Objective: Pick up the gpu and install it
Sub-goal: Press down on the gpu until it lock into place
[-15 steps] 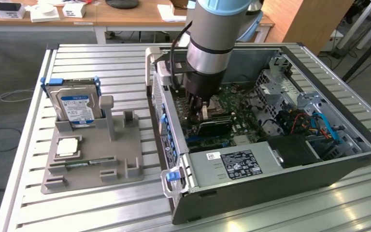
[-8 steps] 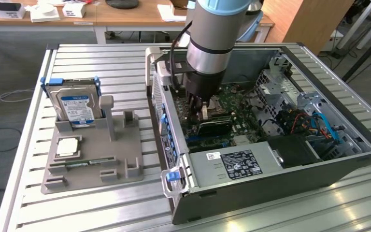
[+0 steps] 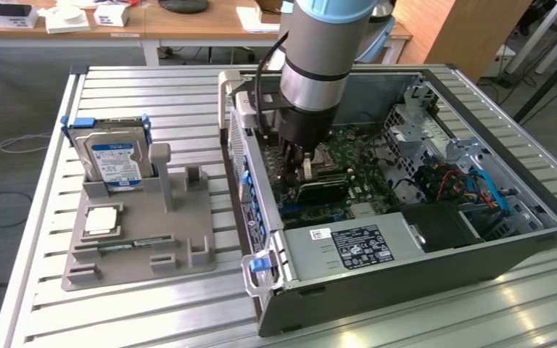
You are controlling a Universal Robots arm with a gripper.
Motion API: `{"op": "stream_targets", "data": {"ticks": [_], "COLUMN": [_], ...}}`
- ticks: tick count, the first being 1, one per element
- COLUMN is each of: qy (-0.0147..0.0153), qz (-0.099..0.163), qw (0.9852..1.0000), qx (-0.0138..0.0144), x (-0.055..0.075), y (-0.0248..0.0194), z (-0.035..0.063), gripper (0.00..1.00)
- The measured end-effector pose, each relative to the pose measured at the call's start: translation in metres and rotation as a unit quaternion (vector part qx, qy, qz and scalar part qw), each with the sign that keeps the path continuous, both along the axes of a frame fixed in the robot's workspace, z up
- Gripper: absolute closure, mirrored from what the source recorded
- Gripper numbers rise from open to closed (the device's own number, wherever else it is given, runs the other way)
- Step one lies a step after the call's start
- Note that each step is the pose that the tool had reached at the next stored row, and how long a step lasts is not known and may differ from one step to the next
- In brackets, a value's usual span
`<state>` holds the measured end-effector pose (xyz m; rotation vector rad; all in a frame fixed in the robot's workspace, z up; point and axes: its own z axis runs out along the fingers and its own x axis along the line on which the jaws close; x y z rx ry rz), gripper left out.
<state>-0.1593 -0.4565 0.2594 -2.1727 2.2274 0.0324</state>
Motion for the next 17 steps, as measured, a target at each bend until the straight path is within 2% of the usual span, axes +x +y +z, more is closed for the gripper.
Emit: {"op": "stream_targets", "data": {"ticks": [5, 6, 12, 17], "qy": [-0.0008, -0.0002, 0.0000, -0.0001], "qz": [0.000, 0.000, 0.000, 0.000], "qw": [1.0000, 1.0000, 1.0000, 1.0000], "qx": [0.0012, 0.0003, 0.0001, 0.0002], "x": [0.000, 0.000, 0.000, 0.001], "y": [0.0002, 0.0001, 0.0000, 0.0001], "z": [0.0033, 0.0057, 0.0166, 0.0193], "gripper": [0.89, 0.89, 0.89, 0.89]}}
